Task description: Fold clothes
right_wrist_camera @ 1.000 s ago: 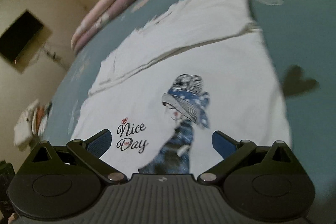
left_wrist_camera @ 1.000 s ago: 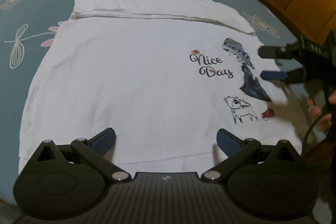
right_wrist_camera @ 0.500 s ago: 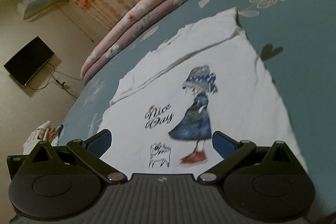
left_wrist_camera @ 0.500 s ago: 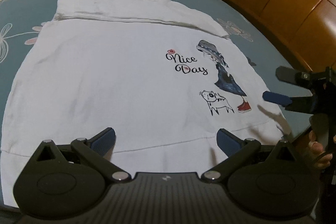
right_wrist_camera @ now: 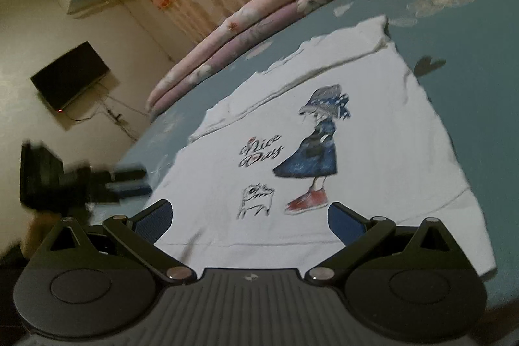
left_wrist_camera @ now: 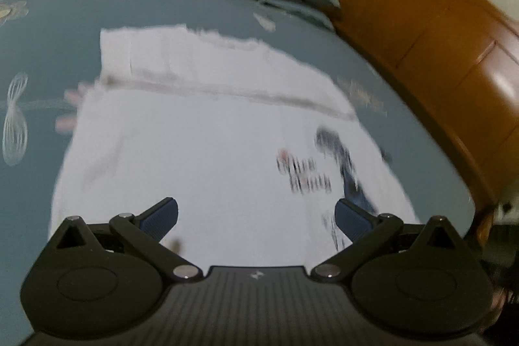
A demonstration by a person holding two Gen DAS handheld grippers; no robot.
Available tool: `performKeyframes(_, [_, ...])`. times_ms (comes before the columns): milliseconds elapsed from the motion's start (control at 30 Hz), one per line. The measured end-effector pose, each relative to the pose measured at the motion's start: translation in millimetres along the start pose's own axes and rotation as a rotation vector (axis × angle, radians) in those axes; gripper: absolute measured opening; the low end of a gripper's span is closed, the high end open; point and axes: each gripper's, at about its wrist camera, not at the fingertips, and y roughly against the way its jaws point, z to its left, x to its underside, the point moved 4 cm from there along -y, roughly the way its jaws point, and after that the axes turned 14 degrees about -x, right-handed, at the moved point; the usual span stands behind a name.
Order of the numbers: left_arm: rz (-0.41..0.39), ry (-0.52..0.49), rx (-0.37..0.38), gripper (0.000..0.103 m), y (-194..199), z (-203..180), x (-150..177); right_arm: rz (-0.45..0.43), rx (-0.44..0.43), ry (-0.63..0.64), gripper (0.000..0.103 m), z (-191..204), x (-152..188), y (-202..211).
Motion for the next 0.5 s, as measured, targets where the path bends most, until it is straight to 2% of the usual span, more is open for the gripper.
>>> performKeyframes(100, [0.038,0.059,-0.025,0.102,-25,20,-31,0.009,0.065,0.062,0.103,8,0,-6])
performKeyframes(200, [0.072,0.112,-0.063,0.102,-49,35,-44,0.039,0.134,0.151,0.103,25,2,-14])
performKeyframes(267, [0.096,0.147,-0.082,0.102,-66,44,-49,0.060,0.129,0.184,0.103,32,2,-19])
performKeyframes(433, [0.114,0.219,-0.031,0.102,-86,58,-45,0.106,0.099,0.194,0.103,27,7,-30])
performKeyframes(500, [0.082,0.249,-0.075,0.102,-82,67,-50,0.109,0.107,0.162,0.103,17,9,-30])
